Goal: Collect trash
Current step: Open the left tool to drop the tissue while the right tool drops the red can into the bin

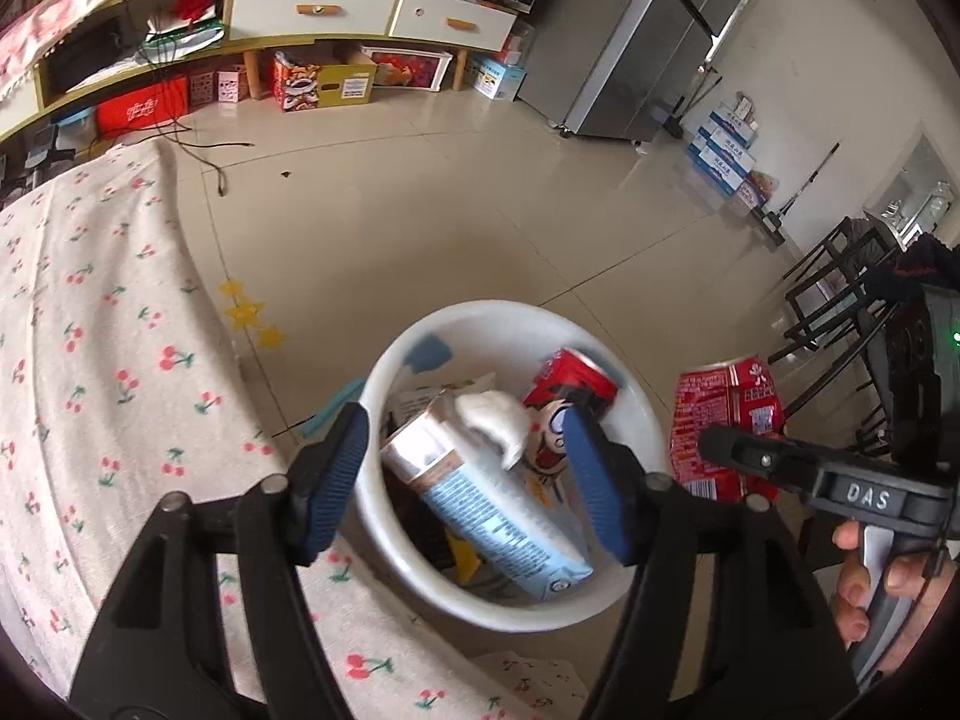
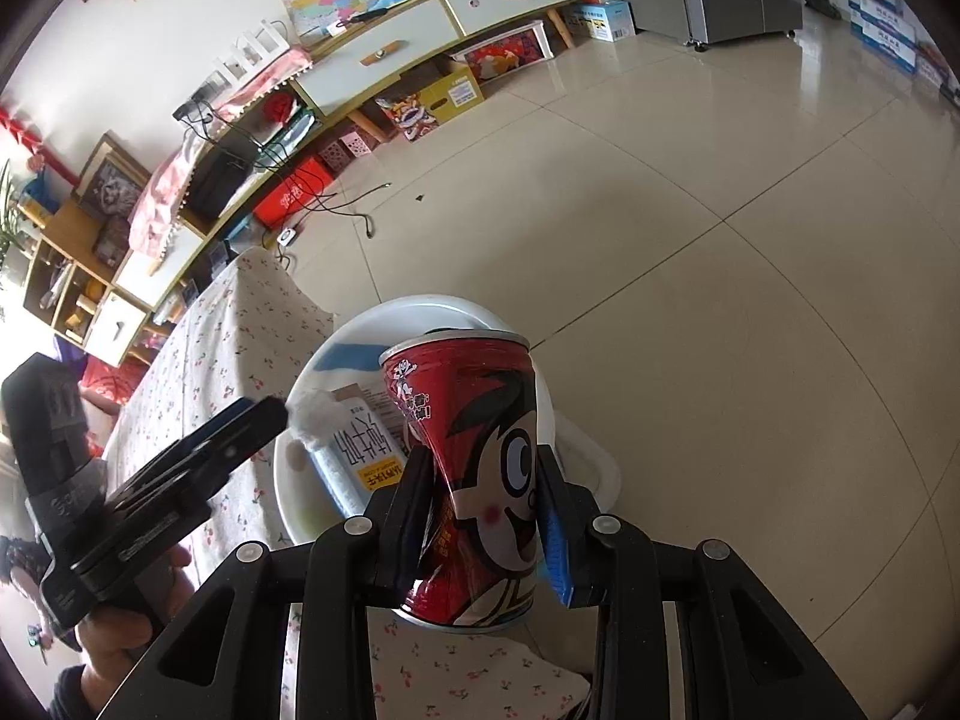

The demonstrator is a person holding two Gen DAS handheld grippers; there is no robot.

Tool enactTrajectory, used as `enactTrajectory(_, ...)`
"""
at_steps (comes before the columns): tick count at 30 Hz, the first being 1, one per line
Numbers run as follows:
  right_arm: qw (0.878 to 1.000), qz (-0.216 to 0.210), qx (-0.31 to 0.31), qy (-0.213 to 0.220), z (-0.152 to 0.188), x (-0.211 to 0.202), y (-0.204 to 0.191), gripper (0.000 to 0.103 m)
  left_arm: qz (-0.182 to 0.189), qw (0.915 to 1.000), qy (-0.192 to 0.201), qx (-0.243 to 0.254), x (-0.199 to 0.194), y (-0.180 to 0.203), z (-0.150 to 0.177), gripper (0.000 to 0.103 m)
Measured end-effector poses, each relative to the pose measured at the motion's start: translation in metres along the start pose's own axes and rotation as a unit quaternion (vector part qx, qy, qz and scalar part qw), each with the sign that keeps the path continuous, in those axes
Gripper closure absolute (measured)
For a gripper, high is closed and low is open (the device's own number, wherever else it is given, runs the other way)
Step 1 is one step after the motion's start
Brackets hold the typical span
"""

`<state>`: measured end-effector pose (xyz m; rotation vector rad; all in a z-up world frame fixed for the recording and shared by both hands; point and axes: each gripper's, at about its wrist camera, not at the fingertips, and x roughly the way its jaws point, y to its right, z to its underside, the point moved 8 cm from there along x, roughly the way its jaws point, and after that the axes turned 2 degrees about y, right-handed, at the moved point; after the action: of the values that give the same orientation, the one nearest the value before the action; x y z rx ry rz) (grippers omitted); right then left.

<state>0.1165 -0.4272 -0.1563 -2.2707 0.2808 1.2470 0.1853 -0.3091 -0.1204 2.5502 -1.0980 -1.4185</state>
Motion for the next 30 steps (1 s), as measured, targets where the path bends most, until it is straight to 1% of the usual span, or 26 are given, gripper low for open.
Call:
enactTrajectory(4, 1.0, 0.003, -0.007, -0.007, 0.0, 0.009, -0.007, 0.069, -0.002, 0.9999, 0.001, -0.013, -0.014, -0.012, 0.008, 0.032)
enactTrajectory(7, 1.0, 0.003, -0.017, -0.015, -0.001, 0.019, -0.018, 0.069, -0.009, 0.9998, 0.003, -0.017, -0.027, -0.022, 0.017, 0.027)
enactTrajectory(12, 0.999, 0.005, -0.037, -0.028, -0.003, 0.036, -0.038, 0.069, -0.035, 0.9991, -0.003, -0.022, -0.048, -0.042, 0.036, 0.025)
enactTrajectory(15, 0.998, 0.011, -0.049, -0.03, -0.006, 0.043, -0.046, 0.068, -0.042, 0.9984, -0.007, -0.037, -0.058, -0.056, 0.047, 0.023)
enactTrajectory(16, 0.998, 0.014, -0.05, -0.03, -0.006, 0.045, -0.047, 0.064, -0.044, 0.9981, -0.009, -0.041, -0.061, -0.061, 0.05, 0.022)
enactTrajectory(17, 0.998, 0.015, -0.048, -0.031, -0.007, 0.046, -0.048, 0.052, -0.046, 0.9979, -0.01, -0.045, -0.063, -0.065, 0.052, 0.022)
enactTrajectory(18, 0.998, 0.015, -0.045, -0.028, -0.007, 0.046, -0.047, 0.046, -0.047, 0.9976, -0.011, -0.05, -0.066, -0.069, 0.055, 0.022)
enactTrajectory(19, 0.999, 0.017, -0.04, -0.023, -0.009, 0.045, -0.047, 0.042, -0.047, 0.9974, -0.011, -0.054, -0.069, -0.073, 0.057, 0.022)
enactTrajectory(27, 0.999, 0.014, -0.036, -0.01, -0.011, 0.036, -0.048, 0.041, -0.061, 0.9953, -0.007, -0.075, -0.086, -0.097, 0.069, 0.022)
enactTrajectory(30, 0.999, 0.016, -0.037, -0.004, -0.011, 0.03, -0.048, 0.038, -0.073, 0.9942, -0.007, -0.08, -0.094, -0.103, 0.073, 0.019)
